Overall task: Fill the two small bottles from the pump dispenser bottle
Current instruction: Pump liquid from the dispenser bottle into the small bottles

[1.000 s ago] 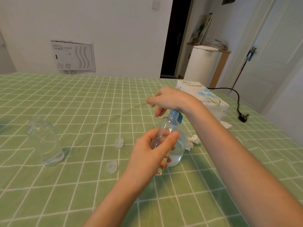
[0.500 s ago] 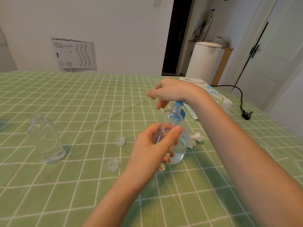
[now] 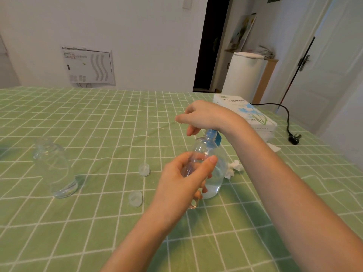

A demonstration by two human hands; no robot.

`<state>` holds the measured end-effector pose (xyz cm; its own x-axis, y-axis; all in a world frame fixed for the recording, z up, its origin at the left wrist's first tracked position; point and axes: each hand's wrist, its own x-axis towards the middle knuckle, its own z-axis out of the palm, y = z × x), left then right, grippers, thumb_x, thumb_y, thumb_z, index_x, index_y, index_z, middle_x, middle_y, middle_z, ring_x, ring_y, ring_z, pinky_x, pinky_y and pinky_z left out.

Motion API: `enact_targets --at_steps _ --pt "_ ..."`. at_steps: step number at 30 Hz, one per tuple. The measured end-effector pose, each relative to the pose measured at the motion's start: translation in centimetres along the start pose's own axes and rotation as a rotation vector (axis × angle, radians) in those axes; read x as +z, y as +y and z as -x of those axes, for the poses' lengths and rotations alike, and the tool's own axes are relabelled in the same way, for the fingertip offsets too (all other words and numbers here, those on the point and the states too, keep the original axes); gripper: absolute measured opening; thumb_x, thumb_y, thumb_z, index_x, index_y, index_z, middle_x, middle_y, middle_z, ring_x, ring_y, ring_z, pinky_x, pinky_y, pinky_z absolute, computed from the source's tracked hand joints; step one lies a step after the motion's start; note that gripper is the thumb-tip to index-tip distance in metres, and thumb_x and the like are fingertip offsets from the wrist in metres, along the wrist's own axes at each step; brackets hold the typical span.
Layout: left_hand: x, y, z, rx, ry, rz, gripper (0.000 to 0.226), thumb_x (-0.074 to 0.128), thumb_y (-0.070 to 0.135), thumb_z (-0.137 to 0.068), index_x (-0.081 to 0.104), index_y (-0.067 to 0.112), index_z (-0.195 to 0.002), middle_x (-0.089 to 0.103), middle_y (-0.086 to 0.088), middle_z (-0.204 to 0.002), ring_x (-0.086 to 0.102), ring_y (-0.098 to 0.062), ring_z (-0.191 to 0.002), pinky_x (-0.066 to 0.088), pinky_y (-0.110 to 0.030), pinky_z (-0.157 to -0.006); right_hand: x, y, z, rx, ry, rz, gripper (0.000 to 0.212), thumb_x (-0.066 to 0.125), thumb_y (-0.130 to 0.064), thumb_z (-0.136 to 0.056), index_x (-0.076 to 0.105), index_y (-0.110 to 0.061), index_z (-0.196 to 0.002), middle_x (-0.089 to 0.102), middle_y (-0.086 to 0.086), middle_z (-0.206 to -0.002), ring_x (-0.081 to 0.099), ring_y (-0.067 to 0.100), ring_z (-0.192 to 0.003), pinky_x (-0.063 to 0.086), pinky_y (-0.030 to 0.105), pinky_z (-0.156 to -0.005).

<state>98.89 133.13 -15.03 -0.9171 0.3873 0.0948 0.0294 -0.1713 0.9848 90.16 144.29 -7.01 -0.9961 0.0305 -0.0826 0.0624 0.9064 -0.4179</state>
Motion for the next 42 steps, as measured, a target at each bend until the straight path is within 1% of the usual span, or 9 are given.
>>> enact_targets --at_steps 3,9,11,15,18,24,29,34,42 --pt "0.0 0.2 0.0 0.013 0.0 0.005 0.045 0.063 0.05 -0.058 0.066 0.017 -0.089 0.062 0.009 -0.058 0.052 -0.004 -0.044 0.039 -0.014 -0.039 -0.7 0.0 0.1 -0.014 -0.001 -0.021 0.038 0.048 -0.038 -0.094 0.058 -0.007 -0.113 0.074 0.004 -0.087 0.066 0.028 -0.102 0.048 0.038 -0.092" --pt "0.0 0.5 -0.1 0.022 0.006 0.012 0.043 0.063 0.052 -0.057 0.066 0.021 -0.086 0.063 0.01 -0.058 0.052 -0.003 -0.043 0.038 -0.013 -0.038 -1.1 0.0 -0.2 -0.012 -0.007 -0.107 0.037 0.047 -0.039 -0.095 0.062 -0.009 -0.109 0.074 0.004 -0.082 0.069 0.022 -0.094 0.044 0.022 -0.072" --pt "0.1 0.5 -0.1 0.02 0.009 0.008 0.044 0.063 0.052 -0.056 0.066 0.02 -0.086 0.063 0.009 -0.058 0.052 -0.003 -0.043 0.038 -0.013 -0.038 -1.0 0.1 -0.2 0.002 -0.012 -0.114 0.037 0.046 -0.039 -0.095 0.063 -0.009 -0.108 0.074 0.004 -0.081 0.069 0.022 -0.094 0.044 0.024 -0.075" --pt "0.0 0.2 -0.1 0.011 0.008 -0.006 0.046 0.063 0.05 -0.06 0.066 0.017 -0.091 0.063 0.01 -0.058 0.053 -0.004 -0.046 0.041 -0.014 -0.041 -0.4 0.4 -0.4 0.029 -0.037 -0.09 0.038 0.042 -0.038 -0.095 0.062 -0.009 -0.109 0.075 0.006 -0.083 0.067 0.023 -0.098 0.045 0.034 -0.09" --pt "-0.1 -0.1 0.0 -0.003 0.004 -0.005 0.032 0.066 0.039 -0.073 0.065 0.015 -0.093 0.063 0.009 -0.06 0.053 -0.005 -0.048 0.042 -0.015 -0.042 0.1 0.5 -0.4 0.05 -0.05 -0.072 0.038 0.042 -0.039 -0.095 0.062 -0.01 -0.109 0.075 0.005 -0.083 0.067 0.026 -0.101 0.043 0.038 -0.096" --pt "-0.1 0.0 0.0 -0.013 -0.002 0.005 0.032 0.066 0.039 -0.073 0.065 0.014 -0.094 0.062 0.008 -0.06 0.053 -0.005 -0.047 0.041 -0.015 -0.041 -0.1 0.4 -0.2 0.036 -0.029 -0.084 0.039 0.041 -0.038 -0.096 0.061 -0.008 -0.111 0.075 0.007 -0.085 0.067 0.027 -0.101 0.045 0.036 -0.094" --pt "-0.1 0.5 -0.1 0.016 -0.016 0.02 0.046 0.063 0.048 -0.061 0.066 0.015 -0.093 0.063 0.008 -0.06 0.052 -0.006 -0.048 0.043 -0.015 -0.042 -1.1 0.0 -0.1 0.014 0.012 -0.082 0.041 0.041 -0.039 -0.097 0.061 -0.008 -0.113 0.074 0.006 -0.085 0.068 0.023 -0.095 0.047 0.033 -0.084" --pt "-0.1 0.5 -0.2 0.007 -0.007 0.025 0.025 0.065 0.035 -0.077 0.065 0.014 -0.092 0.061 0.008 -0.059 0.052 -0.006 -0.047 0.04 -0.015 -0.04 -0.8 -0.1 -0.2 0.023 0.001 -0.086 0.04 0.042 -0.039 -0.096 0.062 -0.008 -0.111 0.074 0.005 -0.083 0.067 0.022 -0.095 0.045 0.034 -0.085" --pt "-0.1 0.1 0.0 -0.007 0.004 0.004 0.022 0.064 0.032 -0.08 0.065 0.012 -0.091 0.061 0.008 -0.057 0.051 -0.006 -0.047 0.041 -0.015 -0.04 0.2 0.4 -0.4 0.058 -0.012 -0.099 0.039 0.043 -0.04 -0.095 0.062 -0.009 -0.109 0.075 0.005 -0.081 0.068 0.026 -0.098 0.046 0.037 -0.095"
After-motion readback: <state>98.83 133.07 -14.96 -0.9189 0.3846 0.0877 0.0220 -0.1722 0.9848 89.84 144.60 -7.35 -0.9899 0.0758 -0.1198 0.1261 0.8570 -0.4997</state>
